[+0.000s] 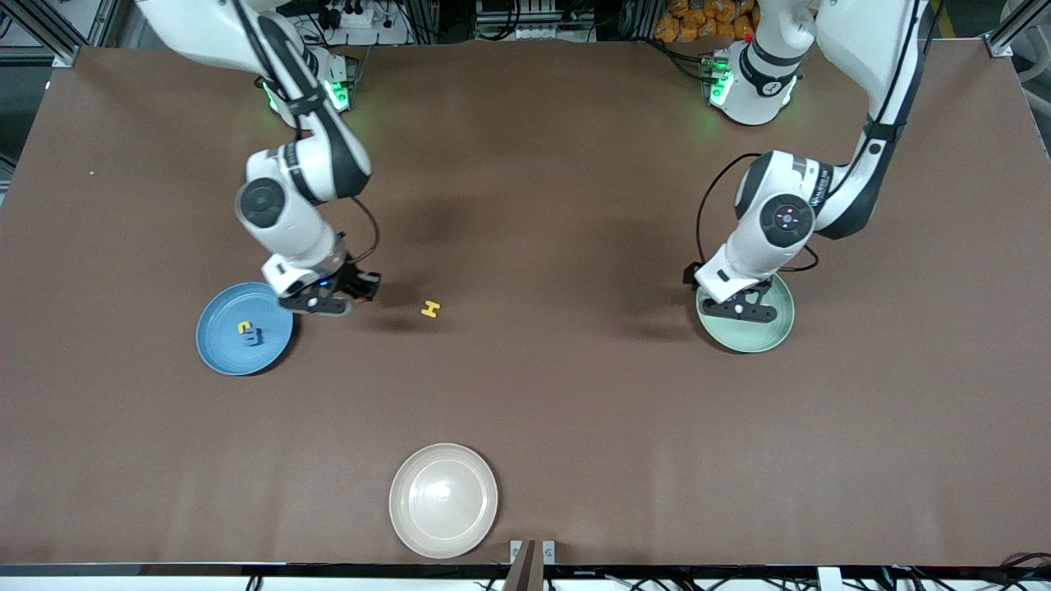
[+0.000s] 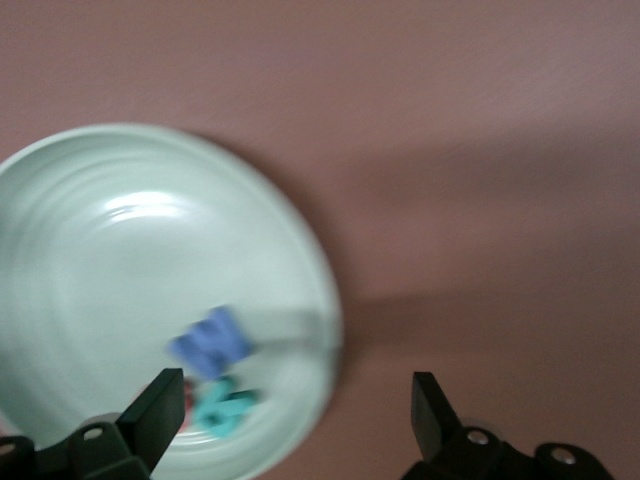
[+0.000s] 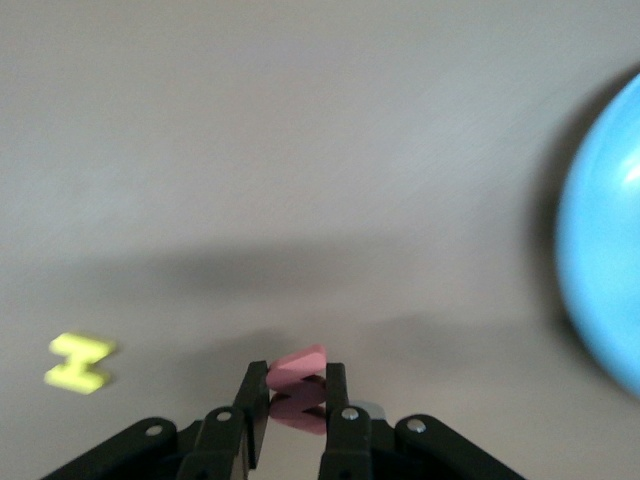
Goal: Sort upper and lower case letters into plates
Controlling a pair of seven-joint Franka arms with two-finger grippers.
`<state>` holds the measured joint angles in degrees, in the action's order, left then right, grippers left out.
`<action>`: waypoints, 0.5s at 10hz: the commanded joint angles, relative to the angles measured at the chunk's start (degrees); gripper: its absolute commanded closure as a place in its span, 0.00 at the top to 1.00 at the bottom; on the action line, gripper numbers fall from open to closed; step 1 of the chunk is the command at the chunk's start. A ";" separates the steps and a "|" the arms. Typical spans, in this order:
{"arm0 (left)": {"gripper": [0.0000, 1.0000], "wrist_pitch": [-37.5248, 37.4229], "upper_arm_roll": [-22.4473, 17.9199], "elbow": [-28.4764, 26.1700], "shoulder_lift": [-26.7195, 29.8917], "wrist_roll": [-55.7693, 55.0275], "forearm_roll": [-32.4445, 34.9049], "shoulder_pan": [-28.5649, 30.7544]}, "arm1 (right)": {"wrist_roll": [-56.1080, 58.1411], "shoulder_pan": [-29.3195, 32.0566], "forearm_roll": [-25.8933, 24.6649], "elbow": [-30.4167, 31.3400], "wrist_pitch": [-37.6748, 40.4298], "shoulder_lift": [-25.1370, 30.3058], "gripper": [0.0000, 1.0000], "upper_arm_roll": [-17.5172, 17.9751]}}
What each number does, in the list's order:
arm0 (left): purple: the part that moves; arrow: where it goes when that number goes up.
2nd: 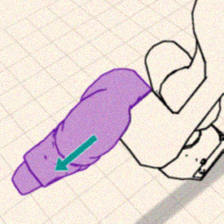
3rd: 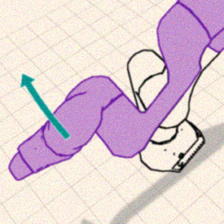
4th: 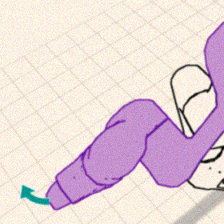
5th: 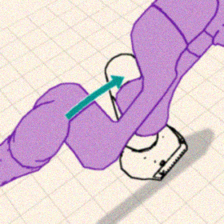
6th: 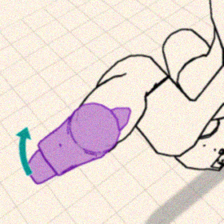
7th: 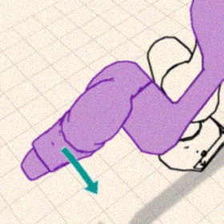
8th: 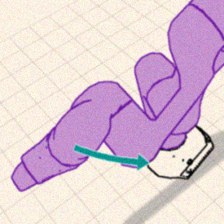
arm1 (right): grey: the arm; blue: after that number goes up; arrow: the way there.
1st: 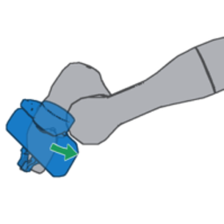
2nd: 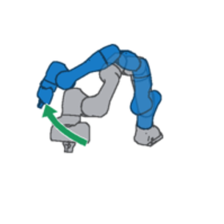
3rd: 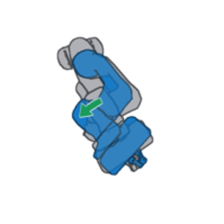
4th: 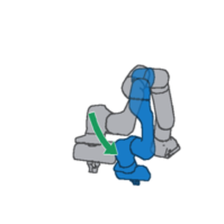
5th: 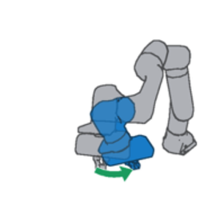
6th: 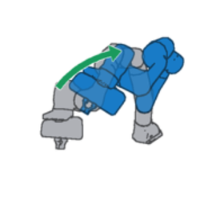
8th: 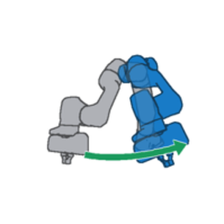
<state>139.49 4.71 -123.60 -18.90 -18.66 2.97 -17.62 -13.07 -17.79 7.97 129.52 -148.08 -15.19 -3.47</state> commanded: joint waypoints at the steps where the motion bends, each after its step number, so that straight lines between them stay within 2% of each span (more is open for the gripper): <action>1: 1.00 -0.36 5.21 9.57 -5.95 -11.01 -0.86 -1.09 | 13.62 10.10 -0.14 -1.63 4.63 1.49 0.00 0.13; 3: 1.00 -0.45 5.23 17.39 -10.60 -11.93 -0.07 -6.87 | 19.20 14.88 -1.28 -1.55 5.52 0.70 0.00 -0.13; 4: 1.00 -0.36 4.96 22.65 -13.67 -12.10 -0.07 -10.64 | 19.22 16.46 -2.68 -1.55 5.61 0.34 0.10 -0.05; 5: 1.00 -0.36 4.79 28.44 -17.10 -13.06 -0.15 -13.38 | 19.04 16.74 -2.79 -1.55 5.61 -0.09 0.69 -0.05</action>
<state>139.69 10.25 -104.58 -29.94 -30.11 2.97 -27.04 6.11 -1.73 6.53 127.93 -142.84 -15.07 -4.34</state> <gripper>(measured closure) 0.000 0.727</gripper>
